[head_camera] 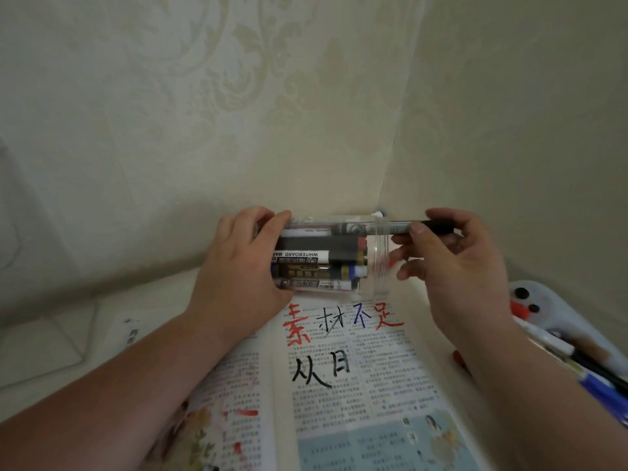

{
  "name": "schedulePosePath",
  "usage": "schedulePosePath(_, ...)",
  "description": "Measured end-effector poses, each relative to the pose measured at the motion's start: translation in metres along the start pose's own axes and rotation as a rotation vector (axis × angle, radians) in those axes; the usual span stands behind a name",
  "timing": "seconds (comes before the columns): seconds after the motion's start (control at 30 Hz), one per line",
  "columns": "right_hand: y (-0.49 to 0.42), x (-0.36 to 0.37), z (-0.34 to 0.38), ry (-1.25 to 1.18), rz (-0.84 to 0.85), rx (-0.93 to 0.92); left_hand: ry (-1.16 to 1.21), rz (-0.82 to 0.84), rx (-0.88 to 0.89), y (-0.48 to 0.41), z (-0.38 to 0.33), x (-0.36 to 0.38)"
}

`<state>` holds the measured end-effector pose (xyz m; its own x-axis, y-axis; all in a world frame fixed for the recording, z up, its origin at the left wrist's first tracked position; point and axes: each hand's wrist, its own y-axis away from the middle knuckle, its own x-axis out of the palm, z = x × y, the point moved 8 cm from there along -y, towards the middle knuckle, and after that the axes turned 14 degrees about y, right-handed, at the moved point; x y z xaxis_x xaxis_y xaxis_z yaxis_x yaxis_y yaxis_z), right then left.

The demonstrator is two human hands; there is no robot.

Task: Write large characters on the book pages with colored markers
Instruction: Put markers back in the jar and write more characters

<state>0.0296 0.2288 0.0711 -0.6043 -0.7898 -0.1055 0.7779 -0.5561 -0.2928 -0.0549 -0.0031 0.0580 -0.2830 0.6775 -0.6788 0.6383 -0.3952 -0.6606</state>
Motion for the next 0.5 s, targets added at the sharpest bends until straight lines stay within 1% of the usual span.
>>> schedulePosePath(0.07, 0.002, 0.001, -0.001, -0.035, -0.069, 0.003, -0.007, -0.007, -0.005, 0.000, -0.001, 0.000)
schedulePosePath(0.17, 0.005, 0.000, 0.001, 0.022, -0.138, -0.015, -0.008, -0.030, 0.003, 0.000, -0.003, -0.001)
schedulePosePath(0.27, 0.007, 0.000, 0.002, 0.023, -0.212, -0.018, 0.003, -0.043, 0.010, 0.001, -0.008, -0.001)
schedulePosePath(0.3, 0.007, 0.002, 0.003, 0.064, -0.212, -0.025, 0.009, -0.048, 0.011, 0.001, -0.008, -0.001)
schedulePosePath(0.33, 0.006, 0.005, 0.005, 0.149, -0.172, -0.044, 0.013, -0.052, 0.010, 0.001, -0.009, -0.001)
schedulePosePath(0.37, 0.006, 0.012, 0.005, 0.235, -0.090, -0.053, 0.015, -0.054, 0.006, 0.001, -0.008, -0.001)
schedulePosePath(0.4, 0.006, 0.018, 0.003, 0.283, -0.009, -0.051, 0.020, -0.055, -0.007, 0.001, -0.006, -0.001)
schedulePosePath(0.43, 0.006, 0.019, 0.002, 0.276, 0.041, -0.044, 0.027, -0.056, -0.031, 0.001, -0.003, -0.002)
schedulePosePath(0.47, 0.006, 0.017, 0.004, 0.246, 0.045, -0.043, 0.038, -0.056, -0.064, 0.001, 0.000, -0.002)
schedulePosePath(0.5, 0.004, 0.011, 0.007, 0.234, 0.011, -0.062, 0.054, -0.060, -0.100, 0.001, 0.004, -0.003)
